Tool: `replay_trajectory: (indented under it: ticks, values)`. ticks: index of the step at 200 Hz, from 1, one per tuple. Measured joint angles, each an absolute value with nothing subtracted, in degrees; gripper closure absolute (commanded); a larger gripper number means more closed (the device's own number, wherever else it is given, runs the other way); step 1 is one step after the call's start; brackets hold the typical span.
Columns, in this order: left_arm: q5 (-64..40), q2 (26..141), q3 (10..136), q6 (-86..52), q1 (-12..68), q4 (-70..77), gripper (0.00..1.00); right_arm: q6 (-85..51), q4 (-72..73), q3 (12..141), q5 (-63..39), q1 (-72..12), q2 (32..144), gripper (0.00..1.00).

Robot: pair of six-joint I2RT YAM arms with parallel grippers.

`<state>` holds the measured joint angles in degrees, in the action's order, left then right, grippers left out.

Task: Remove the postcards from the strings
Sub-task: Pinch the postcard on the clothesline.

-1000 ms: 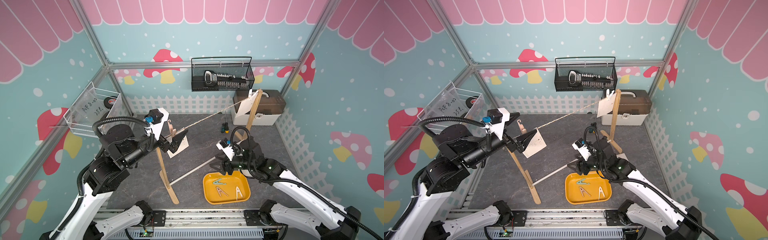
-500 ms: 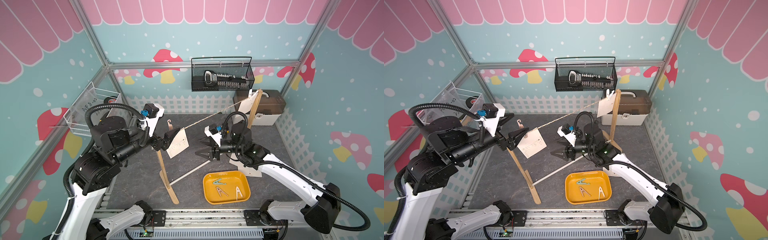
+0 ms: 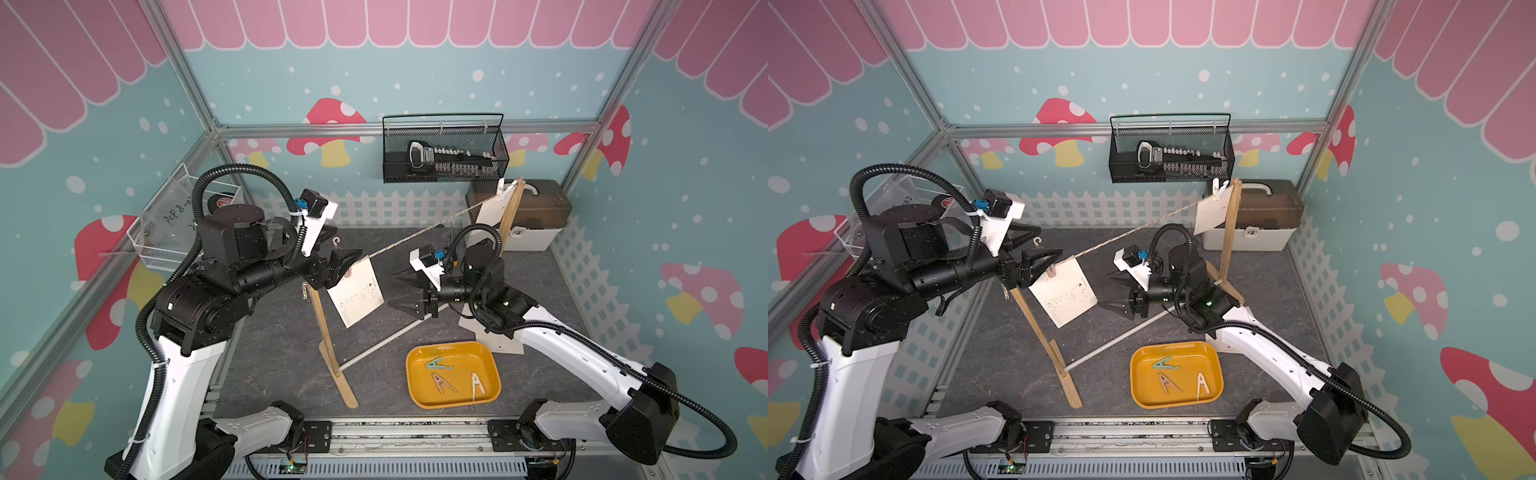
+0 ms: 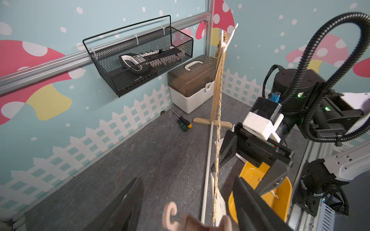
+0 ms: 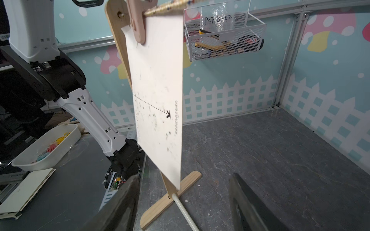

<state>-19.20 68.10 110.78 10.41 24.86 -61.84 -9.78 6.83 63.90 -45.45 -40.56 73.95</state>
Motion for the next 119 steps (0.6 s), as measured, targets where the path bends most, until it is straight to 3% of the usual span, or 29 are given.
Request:
replay_trajectory:
  ticks: [85,119]
  values:
    - [-20.01,67.00,110.39,10.17,24.86,-64.10,0.25,-13.47,13.52,68.45,-46.83,-40.56,82.46,0.23]
    - [-19.99,66.46,110.00,10.17,24.86,-64.27,0.25,-16.10,17.65,71.81,-49.39,-40.58,86.87,0.28]
